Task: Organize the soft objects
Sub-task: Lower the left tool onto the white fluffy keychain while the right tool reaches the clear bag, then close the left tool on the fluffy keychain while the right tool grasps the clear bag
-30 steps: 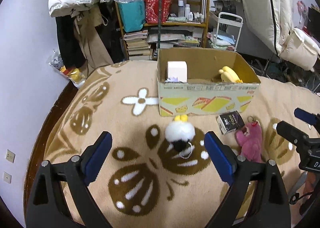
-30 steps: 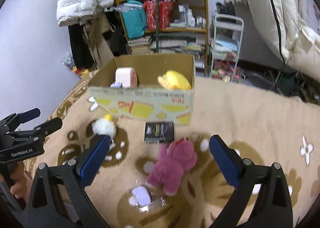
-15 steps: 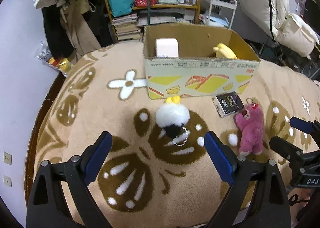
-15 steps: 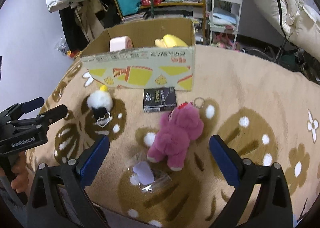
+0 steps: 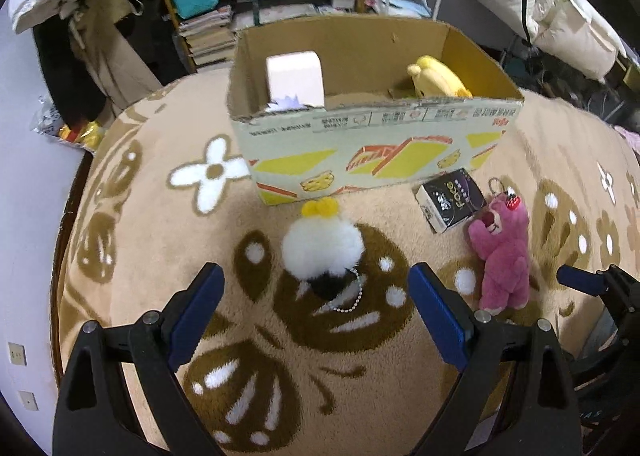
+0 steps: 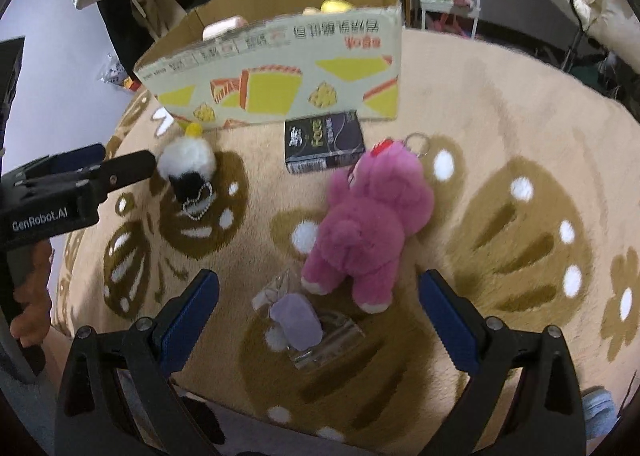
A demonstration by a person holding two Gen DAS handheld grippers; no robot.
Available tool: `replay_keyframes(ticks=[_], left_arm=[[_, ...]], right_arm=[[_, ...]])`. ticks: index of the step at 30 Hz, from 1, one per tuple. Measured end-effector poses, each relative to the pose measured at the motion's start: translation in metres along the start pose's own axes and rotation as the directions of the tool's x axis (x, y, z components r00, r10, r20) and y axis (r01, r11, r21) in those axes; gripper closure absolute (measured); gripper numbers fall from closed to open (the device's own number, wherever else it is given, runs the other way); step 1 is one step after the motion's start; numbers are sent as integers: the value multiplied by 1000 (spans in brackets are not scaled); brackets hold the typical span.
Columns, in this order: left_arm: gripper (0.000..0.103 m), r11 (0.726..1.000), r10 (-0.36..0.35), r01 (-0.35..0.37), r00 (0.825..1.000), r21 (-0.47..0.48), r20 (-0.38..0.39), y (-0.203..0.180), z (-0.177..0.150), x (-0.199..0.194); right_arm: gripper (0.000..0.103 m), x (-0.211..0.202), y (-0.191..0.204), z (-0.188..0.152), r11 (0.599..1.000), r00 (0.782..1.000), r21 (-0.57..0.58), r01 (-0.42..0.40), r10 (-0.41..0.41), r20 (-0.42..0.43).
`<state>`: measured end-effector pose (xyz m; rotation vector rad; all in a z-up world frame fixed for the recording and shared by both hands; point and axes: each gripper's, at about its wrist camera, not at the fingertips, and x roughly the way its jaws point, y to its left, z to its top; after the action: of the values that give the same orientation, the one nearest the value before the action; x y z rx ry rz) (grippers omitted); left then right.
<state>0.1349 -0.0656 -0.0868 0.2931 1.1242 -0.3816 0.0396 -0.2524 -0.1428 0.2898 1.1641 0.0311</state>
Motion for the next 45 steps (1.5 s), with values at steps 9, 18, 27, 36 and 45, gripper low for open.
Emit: replay_keyframes(ticks=[9,18,27,36,45], left_arm=[[11,1000,1,1,998,18,-64,-1,3,40],[16,1000,-16,15,995,-4,-101,1,7,71],[47,997,-49,41,990,-65,-131,13,10,93],[69,995,-63,54,992,-79,-107,21,6,88],[69,996,-30,25,998,-85,-63,18,-8,60]], right_arm=[[3,42,2,-6,1000,989,10,-16,17,-144],[8,68,4,-6,1000,972,10,3,0,-234],[17,77,10,-5,997,966,-51,58,-69,-249],[31,72,2,-7,996,963,-70,64,-80,-256],[43,63,10,-18,991,960,-110,82,-108,-256]])
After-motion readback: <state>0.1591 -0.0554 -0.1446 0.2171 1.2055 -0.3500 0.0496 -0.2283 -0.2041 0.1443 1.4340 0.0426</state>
